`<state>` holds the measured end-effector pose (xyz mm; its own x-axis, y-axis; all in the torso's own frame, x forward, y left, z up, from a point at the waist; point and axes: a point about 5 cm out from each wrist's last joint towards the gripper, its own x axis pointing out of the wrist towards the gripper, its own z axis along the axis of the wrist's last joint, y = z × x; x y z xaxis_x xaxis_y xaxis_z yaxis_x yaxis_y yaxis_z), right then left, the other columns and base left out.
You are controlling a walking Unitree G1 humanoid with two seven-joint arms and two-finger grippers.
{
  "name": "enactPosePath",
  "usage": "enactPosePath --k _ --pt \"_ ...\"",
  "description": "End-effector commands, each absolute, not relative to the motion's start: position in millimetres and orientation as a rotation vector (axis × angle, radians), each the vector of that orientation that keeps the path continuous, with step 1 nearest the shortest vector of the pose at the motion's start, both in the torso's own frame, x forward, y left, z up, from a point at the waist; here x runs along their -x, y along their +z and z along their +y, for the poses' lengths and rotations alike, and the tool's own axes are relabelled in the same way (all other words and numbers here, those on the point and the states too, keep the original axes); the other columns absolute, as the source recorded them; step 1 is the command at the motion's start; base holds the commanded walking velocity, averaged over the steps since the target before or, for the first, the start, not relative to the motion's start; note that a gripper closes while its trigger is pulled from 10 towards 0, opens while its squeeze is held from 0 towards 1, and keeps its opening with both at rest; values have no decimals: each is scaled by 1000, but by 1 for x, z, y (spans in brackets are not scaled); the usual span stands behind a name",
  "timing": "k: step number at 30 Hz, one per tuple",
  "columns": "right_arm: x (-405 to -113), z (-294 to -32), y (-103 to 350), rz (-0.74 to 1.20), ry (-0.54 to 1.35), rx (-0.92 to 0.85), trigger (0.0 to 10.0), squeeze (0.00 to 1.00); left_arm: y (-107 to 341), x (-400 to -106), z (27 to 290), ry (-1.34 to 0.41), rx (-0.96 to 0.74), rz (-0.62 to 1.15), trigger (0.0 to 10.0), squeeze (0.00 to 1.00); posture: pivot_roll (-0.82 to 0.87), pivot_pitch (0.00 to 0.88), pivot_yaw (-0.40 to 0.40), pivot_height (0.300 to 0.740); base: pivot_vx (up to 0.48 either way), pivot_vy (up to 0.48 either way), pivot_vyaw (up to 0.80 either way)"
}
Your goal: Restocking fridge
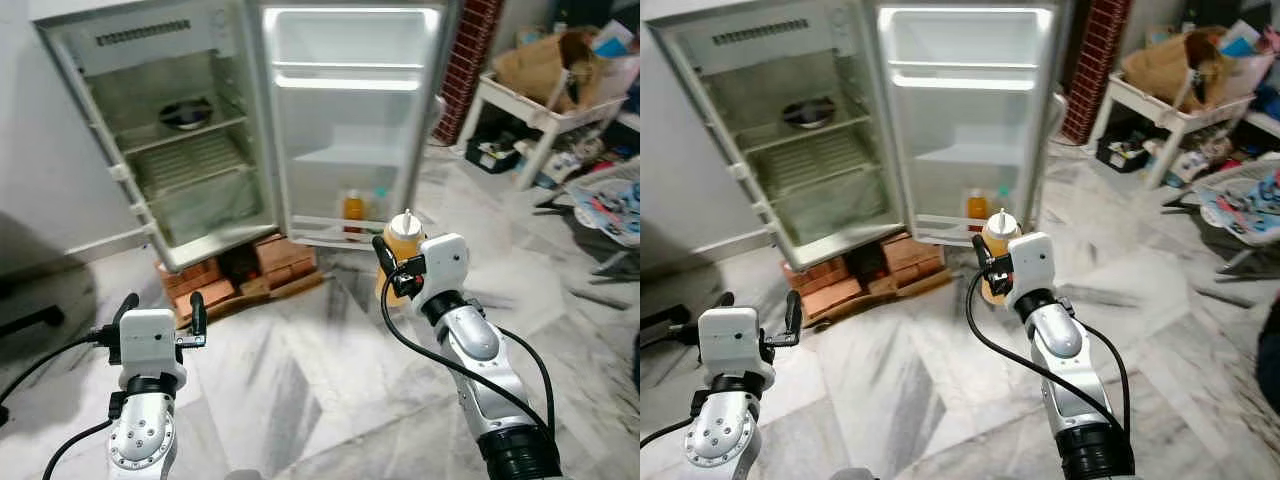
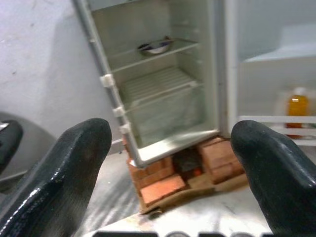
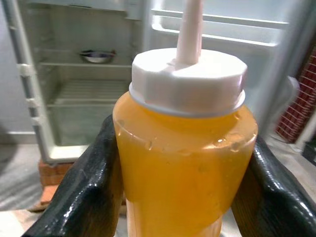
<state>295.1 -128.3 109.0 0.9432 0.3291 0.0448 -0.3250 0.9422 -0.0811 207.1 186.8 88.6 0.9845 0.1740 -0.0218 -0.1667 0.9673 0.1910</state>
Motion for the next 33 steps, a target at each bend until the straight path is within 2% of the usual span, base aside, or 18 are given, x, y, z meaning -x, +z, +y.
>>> enactPosePath --k 1,28,33 --pt "-296 -120 115 -88 350 61 10000 0 88 -206 191 170 -211 48 10000 0 1 64 -2 740 472 0 0" --pt "-296 -117 116 -89 376 68 10000 0 84 -211 189 187 -258 77 10000 0 -5 82 -3 740 475 0 0" --pt "-295 -116 116 -91 385 58 10000 0 83 -211 188 191 -260 79 10000 0 -5 82 -2 740 369 -299 0"
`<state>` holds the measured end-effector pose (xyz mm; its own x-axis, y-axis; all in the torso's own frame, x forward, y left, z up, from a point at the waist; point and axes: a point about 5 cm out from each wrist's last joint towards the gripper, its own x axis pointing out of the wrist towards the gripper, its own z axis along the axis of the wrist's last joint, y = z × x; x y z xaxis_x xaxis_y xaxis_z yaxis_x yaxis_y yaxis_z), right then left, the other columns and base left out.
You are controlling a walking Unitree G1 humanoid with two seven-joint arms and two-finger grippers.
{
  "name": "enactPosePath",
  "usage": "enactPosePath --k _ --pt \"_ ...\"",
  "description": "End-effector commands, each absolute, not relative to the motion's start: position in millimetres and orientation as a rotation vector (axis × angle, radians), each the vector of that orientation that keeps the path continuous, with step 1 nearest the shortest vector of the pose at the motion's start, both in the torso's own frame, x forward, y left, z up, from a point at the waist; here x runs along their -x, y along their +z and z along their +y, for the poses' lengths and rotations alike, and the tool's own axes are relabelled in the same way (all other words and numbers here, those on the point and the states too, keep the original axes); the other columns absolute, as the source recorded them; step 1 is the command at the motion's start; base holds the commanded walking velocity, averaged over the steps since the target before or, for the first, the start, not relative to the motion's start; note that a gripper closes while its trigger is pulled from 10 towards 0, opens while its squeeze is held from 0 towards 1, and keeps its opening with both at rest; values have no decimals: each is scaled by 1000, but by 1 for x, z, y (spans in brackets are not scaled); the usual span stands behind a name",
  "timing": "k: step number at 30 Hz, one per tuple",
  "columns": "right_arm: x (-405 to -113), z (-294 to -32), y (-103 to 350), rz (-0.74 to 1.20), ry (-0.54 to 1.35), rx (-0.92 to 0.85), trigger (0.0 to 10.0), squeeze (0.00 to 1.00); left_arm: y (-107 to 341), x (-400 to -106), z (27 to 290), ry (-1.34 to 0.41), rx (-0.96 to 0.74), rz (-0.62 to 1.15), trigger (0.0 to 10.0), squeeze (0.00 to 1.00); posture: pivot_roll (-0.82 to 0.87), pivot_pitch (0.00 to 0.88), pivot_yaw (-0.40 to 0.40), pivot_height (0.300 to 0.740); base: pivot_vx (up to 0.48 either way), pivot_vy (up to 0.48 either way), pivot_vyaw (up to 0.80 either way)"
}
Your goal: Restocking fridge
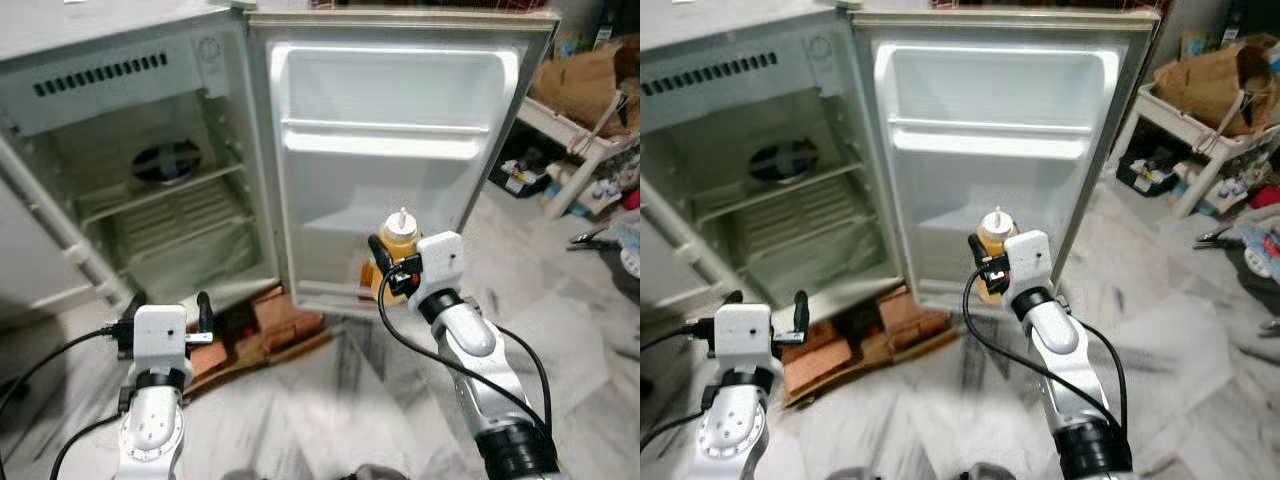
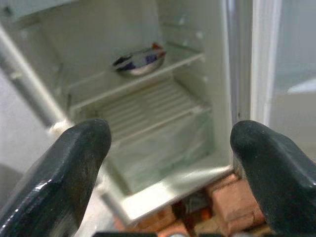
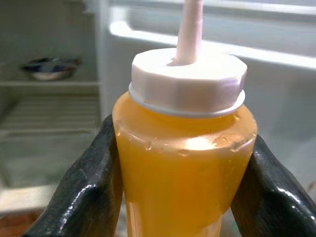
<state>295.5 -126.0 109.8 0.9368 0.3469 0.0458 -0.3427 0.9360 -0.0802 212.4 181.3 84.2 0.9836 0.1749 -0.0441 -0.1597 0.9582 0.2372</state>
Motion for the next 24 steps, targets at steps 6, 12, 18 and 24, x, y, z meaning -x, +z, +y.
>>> enactPosePath --k 6,12,18,24 --pt "-295 -115 115 -86 387 59 10000 0 84 -210 188 201 -258 81 10000 0 -1 84 0 740 292 0 0" --pt "-294 -114 113 -78 397 51 10000 0 85 -210 188 205 -263 76 10000 0 6 82 -7 740 0 0 0" --pt "-293 -109 112 -75 429 46 10000 0 87 -212 185 194 -261 64 10000 0 4 86 -5 740 0 0 0" --pt "-290 -106 112 -84 460 52 10000 0 87 -213 185 198 -259 62 10000 0 1 90 -5 740 0 -278 533"
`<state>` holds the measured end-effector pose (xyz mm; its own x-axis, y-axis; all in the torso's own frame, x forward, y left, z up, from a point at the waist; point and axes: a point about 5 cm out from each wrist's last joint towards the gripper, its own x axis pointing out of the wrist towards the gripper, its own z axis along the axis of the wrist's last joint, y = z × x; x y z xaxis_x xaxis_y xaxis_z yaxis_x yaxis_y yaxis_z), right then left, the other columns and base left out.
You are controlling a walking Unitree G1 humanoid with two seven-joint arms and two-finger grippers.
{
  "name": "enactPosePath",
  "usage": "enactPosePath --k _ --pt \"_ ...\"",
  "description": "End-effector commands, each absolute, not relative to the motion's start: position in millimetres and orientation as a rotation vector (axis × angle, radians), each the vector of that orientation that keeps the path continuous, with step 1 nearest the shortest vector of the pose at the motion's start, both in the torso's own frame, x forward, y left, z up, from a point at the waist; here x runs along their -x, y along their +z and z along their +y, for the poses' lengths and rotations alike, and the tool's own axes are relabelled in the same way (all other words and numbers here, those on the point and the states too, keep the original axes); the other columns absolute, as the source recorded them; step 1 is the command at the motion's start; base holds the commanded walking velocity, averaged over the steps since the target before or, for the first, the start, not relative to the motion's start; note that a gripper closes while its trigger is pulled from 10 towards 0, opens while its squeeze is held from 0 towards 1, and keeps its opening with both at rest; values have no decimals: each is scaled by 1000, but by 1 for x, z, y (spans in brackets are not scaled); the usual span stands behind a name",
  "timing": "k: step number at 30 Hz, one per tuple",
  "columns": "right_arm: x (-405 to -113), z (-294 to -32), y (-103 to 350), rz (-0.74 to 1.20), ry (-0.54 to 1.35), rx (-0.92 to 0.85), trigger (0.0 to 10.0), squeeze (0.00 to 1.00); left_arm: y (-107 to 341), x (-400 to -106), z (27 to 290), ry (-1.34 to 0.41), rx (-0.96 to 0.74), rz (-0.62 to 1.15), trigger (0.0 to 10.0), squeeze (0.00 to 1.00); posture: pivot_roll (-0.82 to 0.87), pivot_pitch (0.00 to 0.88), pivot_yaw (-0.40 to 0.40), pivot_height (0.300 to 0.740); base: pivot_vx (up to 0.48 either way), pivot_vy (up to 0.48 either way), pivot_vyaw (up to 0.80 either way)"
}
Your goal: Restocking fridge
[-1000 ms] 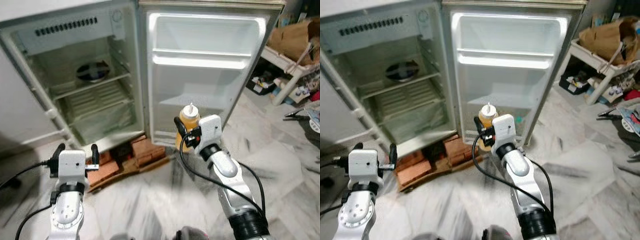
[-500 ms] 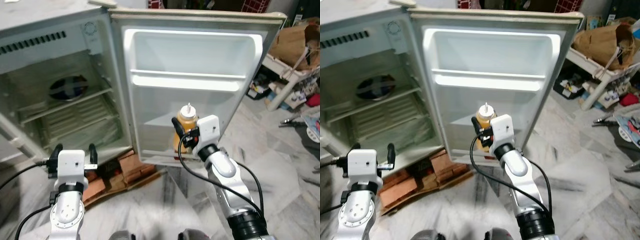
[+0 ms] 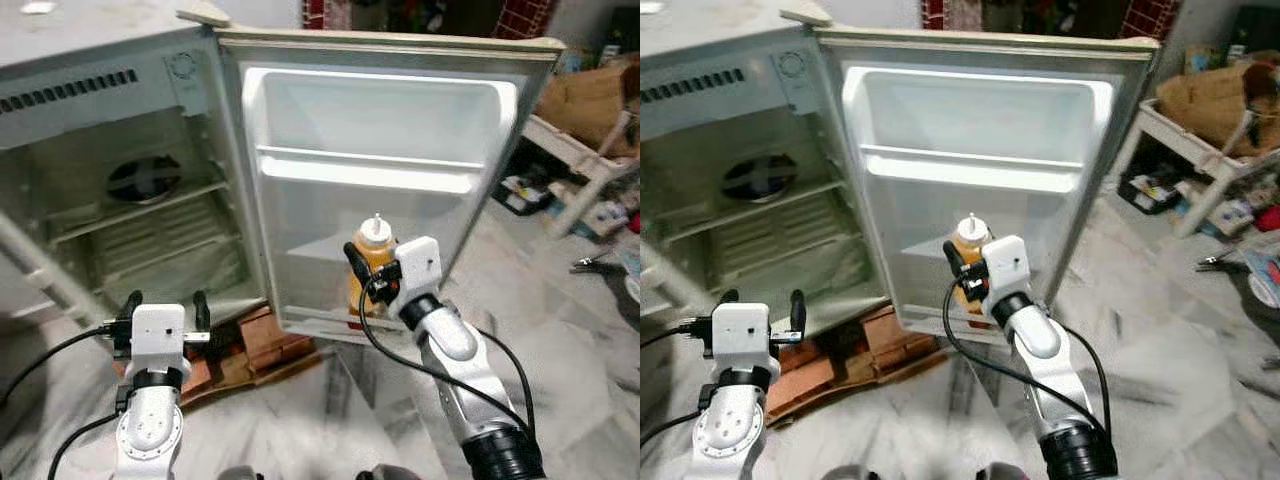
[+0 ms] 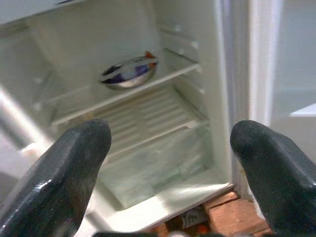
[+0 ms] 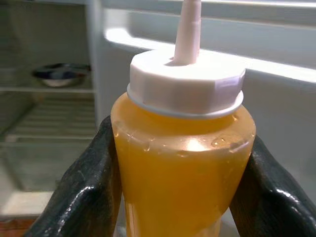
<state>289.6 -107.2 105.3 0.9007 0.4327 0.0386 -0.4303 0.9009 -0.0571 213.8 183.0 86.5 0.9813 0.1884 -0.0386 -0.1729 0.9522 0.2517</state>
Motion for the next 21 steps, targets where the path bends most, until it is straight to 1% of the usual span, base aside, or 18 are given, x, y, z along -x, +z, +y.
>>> enactPosePath --k 1,5,6,15,21 --pt "-290 -106 112 -81 455 41 10000 0 87 -213 185 199 -258 62 10000 0 2 90 -6 740 0 -334 800" --pt "-290 -106 112 -79 452 36 10000 0 88 -213 185 200 -252 55 10000 0 2 89 -5 740 0 -280 659" --pt "-291 -106 110 -71 446 29 10000 0 88 -213 185 202 -251 54 10000 0 3 88 -7 740 0 -289 0" --pt "-291 -107 108 -61 451 35 10000 0 88 -213 186 215 -234 48 10000 0 5 94 -9 740 0 0 0" --pt "-295 -106 115 -80 459 57 10000 0 94 -214 187 219 -230 30 10000 0 3 124 -4 740 0 0 0"
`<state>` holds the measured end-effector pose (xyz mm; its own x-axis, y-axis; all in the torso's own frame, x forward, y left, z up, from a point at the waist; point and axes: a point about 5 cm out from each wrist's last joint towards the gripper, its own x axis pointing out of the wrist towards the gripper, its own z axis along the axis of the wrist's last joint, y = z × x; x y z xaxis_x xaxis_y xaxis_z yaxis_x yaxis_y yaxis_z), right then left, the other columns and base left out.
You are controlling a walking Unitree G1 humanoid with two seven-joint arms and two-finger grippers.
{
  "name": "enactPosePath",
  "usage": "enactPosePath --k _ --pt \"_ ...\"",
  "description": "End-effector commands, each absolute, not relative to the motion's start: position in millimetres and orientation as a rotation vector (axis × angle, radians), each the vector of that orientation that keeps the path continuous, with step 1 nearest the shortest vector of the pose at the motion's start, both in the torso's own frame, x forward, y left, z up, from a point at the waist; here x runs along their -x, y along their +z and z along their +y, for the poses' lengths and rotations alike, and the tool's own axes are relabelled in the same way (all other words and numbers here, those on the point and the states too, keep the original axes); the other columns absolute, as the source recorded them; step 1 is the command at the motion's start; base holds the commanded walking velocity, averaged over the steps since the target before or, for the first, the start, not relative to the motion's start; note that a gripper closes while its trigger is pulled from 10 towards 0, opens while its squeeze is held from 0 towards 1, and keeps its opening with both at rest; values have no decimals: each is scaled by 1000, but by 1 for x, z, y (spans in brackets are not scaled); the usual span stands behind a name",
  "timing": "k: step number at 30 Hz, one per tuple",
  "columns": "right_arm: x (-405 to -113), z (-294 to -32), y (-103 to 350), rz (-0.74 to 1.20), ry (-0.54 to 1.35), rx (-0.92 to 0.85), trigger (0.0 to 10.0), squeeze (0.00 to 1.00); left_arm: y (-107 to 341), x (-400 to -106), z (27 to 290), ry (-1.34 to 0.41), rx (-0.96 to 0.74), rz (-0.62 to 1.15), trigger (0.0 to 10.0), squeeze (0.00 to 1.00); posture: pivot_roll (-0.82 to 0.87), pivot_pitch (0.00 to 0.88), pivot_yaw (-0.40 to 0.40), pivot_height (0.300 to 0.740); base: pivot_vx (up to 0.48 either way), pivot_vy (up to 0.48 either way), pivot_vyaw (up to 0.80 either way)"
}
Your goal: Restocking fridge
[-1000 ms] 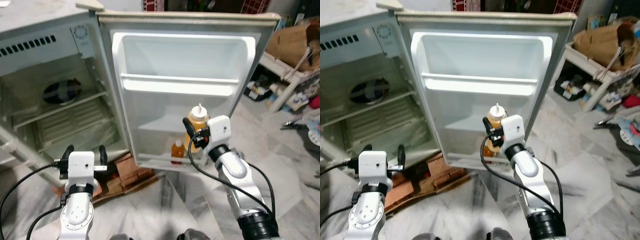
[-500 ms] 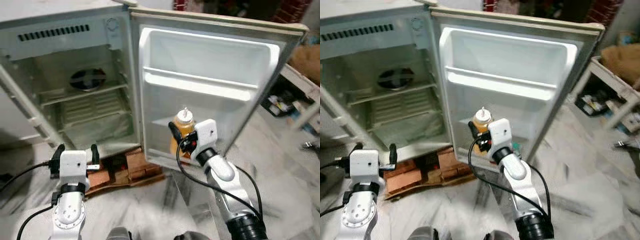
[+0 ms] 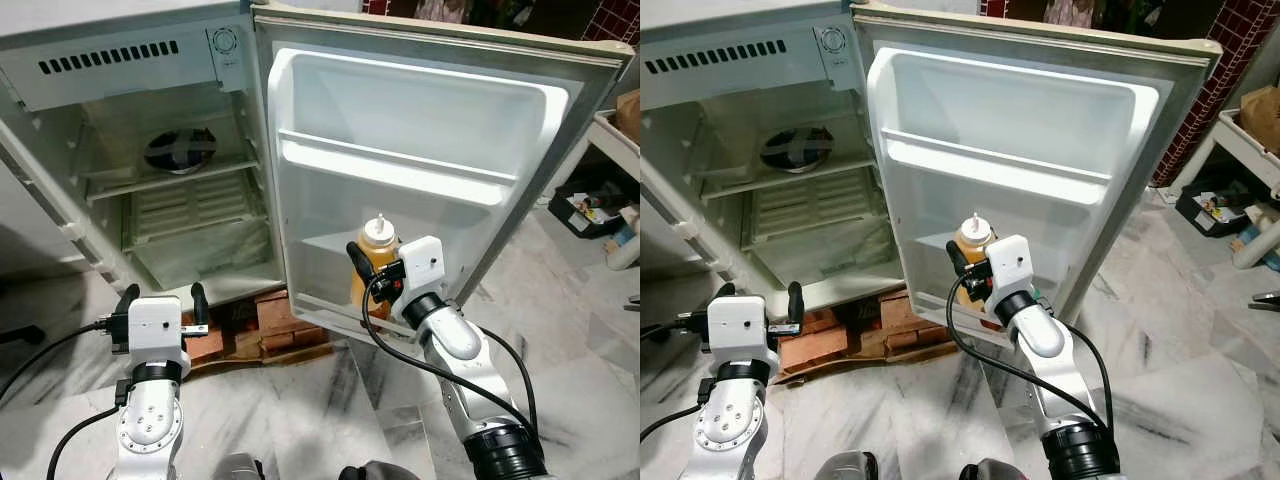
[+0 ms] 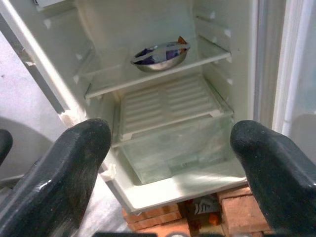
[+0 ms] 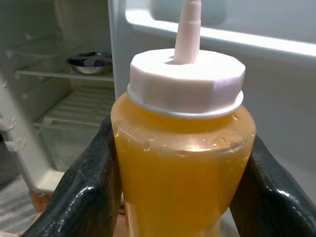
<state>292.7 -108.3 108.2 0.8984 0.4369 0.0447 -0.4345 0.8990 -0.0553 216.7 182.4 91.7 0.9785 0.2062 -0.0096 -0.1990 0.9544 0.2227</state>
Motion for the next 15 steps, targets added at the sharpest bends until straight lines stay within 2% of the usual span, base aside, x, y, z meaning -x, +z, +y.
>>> enactPosePath --k 1,9,15 --pt "-295 -105 117 -87 462 58 10000 0 95 -213 187 216 -237 27 10000 0 2 126 -2 740 0 0 0" --pt "-292 -105 114 -84 442 15 10000 0 97 -204 189 279 -245 -10 10000 0 10 135 6 740 0 0 0" --pt "-288 -103 109 -63 455 -8 10000 0 92 -199 188 274 -230 31 10000 0 17 134 6 740 0 0 0"
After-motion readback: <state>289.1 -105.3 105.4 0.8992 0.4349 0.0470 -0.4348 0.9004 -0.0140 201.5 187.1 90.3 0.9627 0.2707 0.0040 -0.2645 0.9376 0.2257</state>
